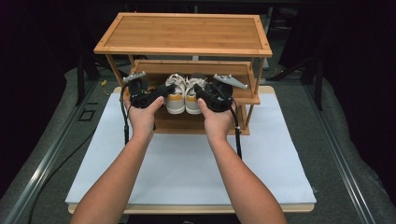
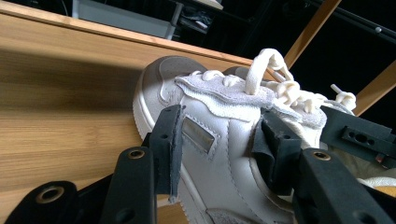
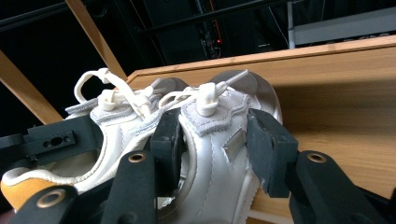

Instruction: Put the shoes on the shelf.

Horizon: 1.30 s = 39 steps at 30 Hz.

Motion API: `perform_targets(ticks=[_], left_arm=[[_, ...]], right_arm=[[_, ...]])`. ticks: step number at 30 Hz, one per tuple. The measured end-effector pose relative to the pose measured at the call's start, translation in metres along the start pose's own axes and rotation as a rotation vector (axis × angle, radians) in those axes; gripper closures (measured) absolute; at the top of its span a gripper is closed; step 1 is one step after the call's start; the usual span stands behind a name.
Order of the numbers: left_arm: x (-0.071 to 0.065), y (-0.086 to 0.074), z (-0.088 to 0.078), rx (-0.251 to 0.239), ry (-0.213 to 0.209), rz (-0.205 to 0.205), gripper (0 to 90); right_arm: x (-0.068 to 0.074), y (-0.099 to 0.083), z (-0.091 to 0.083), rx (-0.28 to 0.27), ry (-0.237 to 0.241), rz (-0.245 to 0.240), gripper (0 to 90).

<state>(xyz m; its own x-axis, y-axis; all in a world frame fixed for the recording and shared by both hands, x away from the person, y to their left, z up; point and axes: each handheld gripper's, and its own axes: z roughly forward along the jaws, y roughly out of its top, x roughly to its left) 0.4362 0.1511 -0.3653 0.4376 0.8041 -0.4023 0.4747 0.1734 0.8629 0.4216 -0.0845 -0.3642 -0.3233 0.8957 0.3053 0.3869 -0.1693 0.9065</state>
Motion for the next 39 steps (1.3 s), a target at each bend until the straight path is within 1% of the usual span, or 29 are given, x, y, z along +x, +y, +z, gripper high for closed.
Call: perform_targets(ticks=[1,3,4,6,7,9,10,12,13,15,16,17,18,20,21,22,23,24,25,26,27,28,30,31,33,34,37,38,39], left_arm=[[0.0,0.0,0.001,0.0,-0.001,0.003,55.8],[0.0,0.0,0.002,0.004,0.002,0.005,55.8],[0.0,0.0,0.003,0.008,0.004,0.006,55.8],[0.002,-0.001,0.003,0.009,-0.005,0.0,55.8],[0.002,-0.002,0.003,0.004,-0.013,0.001,55.8],[0.002,-0.002,0.003,0.002,-0.012,-0.002,55.8],[0.001,-0.001,0.005,0.001,-0.007,-0.005,55.8],[0.001,0.001,0.006,0.01,-0.003,-0.009,55.7],[0.001,0.002,0.008,0.014,-0.002,-0.008,55.7],[0.002,0.003,0.01,0.02,-0.005,-0.025,55.6],[0.002,0.004,0.01,0.021,-0.007,-0.029,55.6],[0.002,0.004,0.011,0.022,-0.006,-0.026,55.5],[0.001,0.004,0.011,0.023,0.002,-0.024,55.4],[0.002,0.005,0.012,0.024,0.007,-0.028,55.3],[0.002,0.006,0.012,0.028,0.01,-0.032,55.1],[0.002,0.006,0.012,0.028,0.01,-0.032,54.9],[0.002,0.007,0.013,0.029,0.007,-0.032,54.9],[0.003,0.01,0.015,0.043,0.008,-0.031,54.3],[0.004,0.011,0.015,0.052,0.009,-0.03,53.9],[0.004,0.011,0.015,0.052,0.009,-0.03,53.7],[0.004,0.012,0.016,0.052,0.005,-0.039,53.1],[0.004,0.013,0.016,0.049,0.005,-0.036,53.0],[0.004,0.014,0.016,0.04,-0.001,-0.036,51.8],[0.004,0.014,0.015,0.037,-0.003,-0.033,50.4],[0.004,0.015,0.015,0.043,-0.005,-0.028,49.2],[0.004,0.016,0.014,0.041,-0.004,-0.022,49.2],[0.004,0.016,0.014,0.04,-0.007,-0.021,49.3],[0.004,0.016,0.014,0.034,-0.01,-0.031,49.3],[0.004,0.017,0.012,0.027,-0.015,-0.029,48.9]], right_arm=[[-0.002,0.0,0.0,0.011,0.035,0.006,56.9],[-0.003,0.0,0.001,0.012,0.028,0.003,56.9],[-0.003,-0.001,0.002,0.004,-0.001,0.005,56.9],[-0.004,-0.001,0.003,0.005,0.007,0.007,56.9],[-0.007,-0.002,0.003,-0.002,0.019,0.022,56.8],[-0.007,-0.002,0.002,0.005,0.008,0.018,56.9],[-0.007,-0.002,0.001,0.016,0.034,0.016,56.9],[-0.006,-0.001,0.002,0.014,0.006,0.015,56.9],[-0.007,0.0,0.004,0.013,0.007,0.021,56.8],[-0.009,0.001,0.007,-0.001,0.014,0.036,56.7],[-0.011,0.002,0.006,0.02,0.022,0.044,56.6],[-0.012,0.002,0.009,0.002,0.02,0.057,56.6],[-0.012,0.003,0.008,0.021,0.01,0.06,56.6],[-0.013,0.003,0.009,0.026,0.011,0.065,56.6],[-0.013,0.003,0.012,0.003,0.015,0.07,56.4],[-0.012,0.005,0.011,0.025,-0.006,0.064,56.3],[-0.012,0.005,0.011,0.025,-0.006,0.064,56.3],[-0.012,0.007,0.015,0.02,0.008,0.073,56.0],[-0.012,0.008,0.016,0.02,0.007,0.08,55.8],[-0.012,0.008,0.016,0.02,0.007,0.08,55.8],[-0.013,0.009,0.016,0.04,-0.002,0.083,55.5],[-0.014,0.009,0.017,0.031,0.01,0.09,55.1],[-0.014,0.009,0.017,0.031,0.009,0.089,54.8],[-0.014,0.01,0.016,0.05,-0.007,0.088,54.6],[-0.013,0.012,0.016,0.049,-0.003,0.082,52.3],[-0.013,0.011,0.017,0.02,0.01,0.092,51.7],[-0.012,0.011,0.017,0.017,0.007,0.083,51.7],[-0.012,0.012,0.015,0.032,0.011,0.077,51.6],[-0.012,0.012,0.014,0.032,-0.011,0.072,51.7]])
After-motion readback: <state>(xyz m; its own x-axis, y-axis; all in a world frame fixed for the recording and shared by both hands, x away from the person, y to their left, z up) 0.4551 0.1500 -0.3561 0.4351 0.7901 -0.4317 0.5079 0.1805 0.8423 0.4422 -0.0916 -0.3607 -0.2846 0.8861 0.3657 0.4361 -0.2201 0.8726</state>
